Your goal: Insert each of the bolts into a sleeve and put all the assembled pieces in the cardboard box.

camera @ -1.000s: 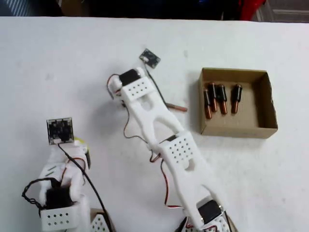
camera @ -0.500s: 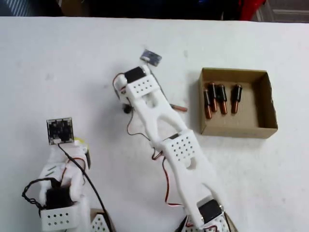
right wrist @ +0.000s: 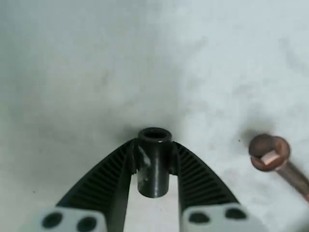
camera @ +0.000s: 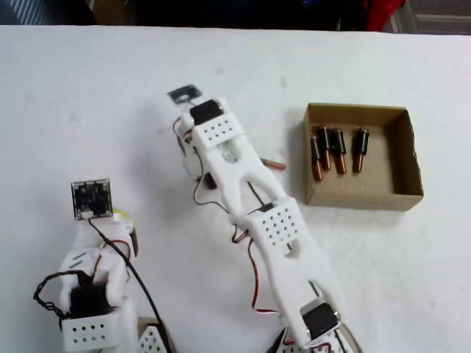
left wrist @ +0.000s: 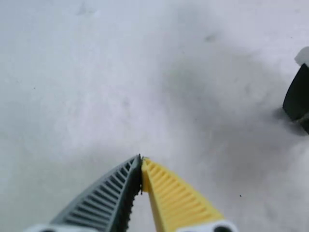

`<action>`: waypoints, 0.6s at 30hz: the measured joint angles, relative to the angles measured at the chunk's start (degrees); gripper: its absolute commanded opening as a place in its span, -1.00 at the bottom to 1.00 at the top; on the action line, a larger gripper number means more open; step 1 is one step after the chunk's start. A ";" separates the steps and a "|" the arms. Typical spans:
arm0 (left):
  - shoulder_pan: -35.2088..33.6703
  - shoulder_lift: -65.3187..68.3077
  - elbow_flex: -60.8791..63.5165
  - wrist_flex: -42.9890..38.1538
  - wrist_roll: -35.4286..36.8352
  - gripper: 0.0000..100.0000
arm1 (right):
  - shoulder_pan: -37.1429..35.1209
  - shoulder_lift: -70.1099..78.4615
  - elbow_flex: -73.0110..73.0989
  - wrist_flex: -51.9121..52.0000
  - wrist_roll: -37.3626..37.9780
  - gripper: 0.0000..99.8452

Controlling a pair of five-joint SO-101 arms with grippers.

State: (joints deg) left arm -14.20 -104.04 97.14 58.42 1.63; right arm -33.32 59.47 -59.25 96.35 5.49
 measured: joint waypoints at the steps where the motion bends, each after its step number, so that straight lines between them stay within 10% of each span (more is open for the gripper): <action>1: 0.00 0.00 0.00 0.00 0.00 -0.95 | 0.09 0.09 0.00 0.00 2.02 -0.94; 7: 0.00 0.00 0.00 0.00 0.00 -0.95 | -0.18 0.70 -0.09 0.18 4.31 -0.68; 18: 0.00 0.00 0.00 0.00 0.00 -0.95 | 0.18 0.88 -0.09 0.44 4.66 -0.94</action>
State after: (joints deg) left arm -14.20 -104.04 97.14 58.42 1.63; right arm -33.14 60.35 -59.34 96.79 10.15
